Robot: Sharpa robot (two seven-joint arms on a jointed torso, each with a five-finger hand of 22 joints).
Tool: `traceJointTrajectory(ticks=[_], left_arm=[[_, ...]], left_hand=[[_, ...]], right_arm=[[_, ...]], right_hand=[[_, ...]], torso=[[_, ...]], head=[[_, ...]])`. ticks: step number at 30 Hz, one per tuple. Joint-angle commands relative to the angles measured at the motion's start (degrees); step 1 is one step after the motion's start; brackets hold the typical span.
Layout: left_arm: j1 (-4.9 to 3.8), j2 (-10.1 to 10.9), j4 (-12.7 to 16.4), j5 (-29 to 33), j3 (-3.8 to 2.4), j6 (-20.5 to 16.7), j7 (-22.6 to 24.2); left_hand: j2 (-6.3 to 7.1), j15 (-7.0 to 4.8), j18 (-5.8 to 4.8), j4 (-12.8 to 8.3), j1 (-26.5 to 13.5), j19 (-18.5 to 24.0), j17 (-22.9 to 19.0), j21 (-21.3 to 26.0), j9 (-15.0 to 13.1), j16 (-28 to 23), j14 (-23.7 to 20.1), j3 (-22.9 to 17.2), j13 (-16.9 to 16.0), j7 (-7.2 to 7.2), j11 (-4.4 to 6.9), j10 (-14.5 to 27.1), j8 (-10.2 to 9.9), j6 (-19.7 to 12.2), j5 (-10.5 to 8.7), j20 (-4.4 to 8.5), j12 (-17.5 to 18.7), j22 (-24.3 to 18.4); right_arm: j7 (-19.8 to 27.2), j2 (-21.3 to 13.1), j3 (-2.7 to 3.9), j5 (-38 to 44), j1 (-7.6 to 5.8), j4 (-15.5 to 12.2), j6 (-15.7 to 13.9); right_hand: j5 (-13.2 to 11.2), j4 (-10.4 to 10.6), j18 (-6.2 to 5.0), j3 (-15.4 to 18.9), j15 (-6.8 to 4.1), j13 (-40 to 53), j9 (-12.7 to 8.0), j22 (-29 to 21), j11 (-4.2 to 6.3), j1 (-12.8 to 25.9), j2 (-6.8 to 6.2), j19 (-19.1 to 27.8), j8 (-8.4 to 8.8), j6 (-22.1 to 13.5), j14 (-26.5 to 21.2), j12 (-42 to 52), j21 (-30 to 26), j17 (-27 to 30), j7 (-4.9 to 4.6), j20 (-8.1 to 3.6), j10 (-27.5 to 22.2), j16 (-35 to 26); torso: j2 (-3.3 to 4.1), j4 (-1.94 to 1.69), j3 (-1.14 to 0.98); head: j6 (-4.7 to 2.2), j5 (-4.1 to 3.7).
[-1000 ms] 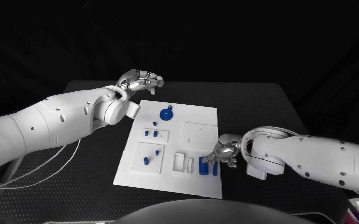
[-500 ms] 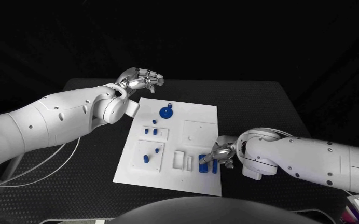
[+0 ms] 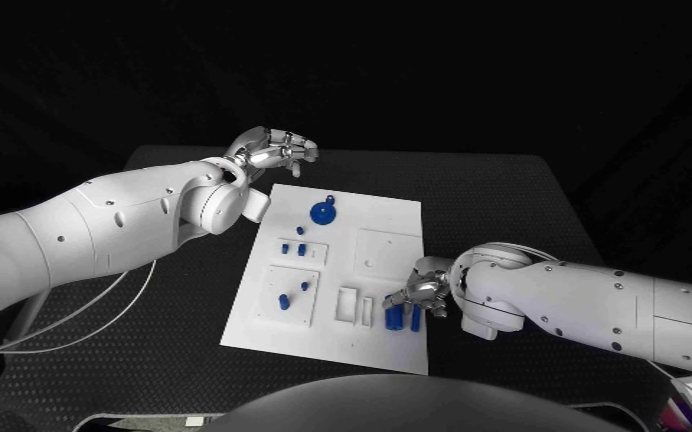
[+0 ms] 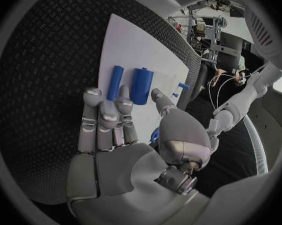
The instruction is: Assemble the parts on the task board
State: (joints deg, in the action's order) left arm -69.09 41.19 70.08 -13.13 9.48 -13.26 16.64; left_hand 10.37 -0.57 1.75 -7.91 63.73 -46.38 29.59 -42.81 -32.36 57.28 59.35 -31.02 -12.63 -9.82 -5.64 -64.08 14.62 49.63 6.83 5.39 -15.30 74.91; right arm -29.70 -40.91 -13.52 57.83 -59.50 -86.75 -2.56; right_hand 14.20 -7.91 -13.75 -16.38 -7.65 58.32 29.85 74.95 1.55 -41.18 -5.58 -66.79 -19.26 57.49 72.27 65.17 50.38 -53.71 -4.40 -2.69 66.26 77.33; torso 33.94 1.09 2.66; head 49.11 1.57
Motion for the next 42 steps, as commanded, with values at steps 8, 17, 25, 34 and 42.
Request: traceJointTrajectory(ticks=[8, 17, 25, 34, 42], left_arm=[[0.06, 0.12, 0.37, 0.25, -0.05, 1.47, -0.50], [0.05, 0.17, 0.43, -0.03, -0.05, 1.52, -0.75], [0.05, 0.17, 0.42, -0.06, -0.05, 1.53, -0.87], [0.04, 0.17, 0.23, -0.10, -0.05, 1.44, -1.03], [0.04, -0.02, -0.07, -0.12, -0.05, 1.44, -1.17]], left_hand=[[-0.26, 0.08, 0.64, 0.68, -1.01, -0.01, 0.10, 0.41, 0.10, 0.03, -0.18, 0.07, -0.06, -0.06, -0.07, 0.41, 0.30, -0.44, -0.52, 0.77, -0.18, 1.08], [-0.27, 0.08, 0.65, 0.70, -0.99, 0.00, 0.11, 0.42, 0.11, 0.04, -0.19, 0.05, -0.06, -0.06, -0.07, 0.45, 0.30, -0.47, -0.54, 0.77, -0.18, 1.09], [-0.28, 0.07, 0.67, 0.70, -0.96, 0.00, 0.12, 0.42, 0.12, 0.05, -0.18, 0.04, -0.06, -0.06, -0.07, 0.47, 0.31, -0.48, -0.55, 0.78, -0.19, 1.10], [-0.25, 0.07, 0.68, 0.70, -0.95, 0.00, 0.14, 0.41, 0.12, 0.07, -0.17, 0.03, -0.06, -0.06, -0.07, 0.49, 0.31, -0.49, -0.55, 0.78, -0.20, 1.10], [-0.22, 0.08, 0.68, 0.74, -0.98, 0.00, 0.15, 0.41, 0.12, 0.08, -0.16, 0.05, -0.06, -0.06, -0.07, 0.51, 0.33, -0.50, -0.57, 0.77, -0.22, 1.11]], right_arm=[[0.25, 1.54, -0.16, 0.43, 0.92, 0.54, 0.53], [0.10, 1.61, -0.16, 0.56, 1.00, 0.46, -0.56], [-0.51, 1.44, -0.15, 0.55, 0.97, 0.07, -1.98], [-0.69, 0.52, -0.11, -2.17, -0.15, -1.33, -4.54], [-0.85, 0.13, 0.29, -8.05, -3.54, -2.81, -6.04]], right_hand=[[0.55, -1.28, -1.25, -0.46, -0.21, 0.38, -0.06, 0.80, 0.25, -0.03, 0.54, 0.02, 0.48, 0.02, 0.21, -0.36, 0.54, -0.31, -0.26, -0.52, 0.11, -0.39], [0.80, -2.97, -1.25, -7.37, -0.08, 1.15, 0.30, 0.69, 0.13, -2.69, 0.12, -0.46, 1.00, 0.79, 0.78, -0.96, 1.15, -0.91, -0.34, 0.07, 0.81, -0.81], [-1.35, -1.32, -1.25, -16.95, -0.13, 1.88, 0.83, 0.77, 0.21, -3.74, -1.25, -1.37, 1.34, 1.65, 1.55, -1.43, 2.27, -1.60, -0.26, 0.10, 1.84, -1.03], [-1.64, -0.50, -1.25, -23.41, -0.14, 2.44, 1.40, 0.72, 0.26, -3.47, -2.92, -1.74, 1.52, 2.16, 1.93, -1.80, 3.08, -2.28, -0.20, 0.13, 2.57, -1.13], [-0.80, -0.39, -1.25, -24.25, -0.15, 2.58, 1.59, 0.70, 0.28, -2.94, -2.83, -1.84, 1.54, 2.29, 2.02, -1.90, 3.32, -2.46, -0.18, 0.10, 2.77, -1.18]], torso=[[-0.06, 0.05, 0.04], [-0.06, 0.05, 0.04], [-0.03, 0.09, 0.03], [-0.01, 0.12, 0.07], [-0.02, 0.02, 0.01]], head=[[0.32, 0.30], [0.35, 0.32], [0.23, 0.68], [-0.21, 0.85], [-0.61, 0.99]])
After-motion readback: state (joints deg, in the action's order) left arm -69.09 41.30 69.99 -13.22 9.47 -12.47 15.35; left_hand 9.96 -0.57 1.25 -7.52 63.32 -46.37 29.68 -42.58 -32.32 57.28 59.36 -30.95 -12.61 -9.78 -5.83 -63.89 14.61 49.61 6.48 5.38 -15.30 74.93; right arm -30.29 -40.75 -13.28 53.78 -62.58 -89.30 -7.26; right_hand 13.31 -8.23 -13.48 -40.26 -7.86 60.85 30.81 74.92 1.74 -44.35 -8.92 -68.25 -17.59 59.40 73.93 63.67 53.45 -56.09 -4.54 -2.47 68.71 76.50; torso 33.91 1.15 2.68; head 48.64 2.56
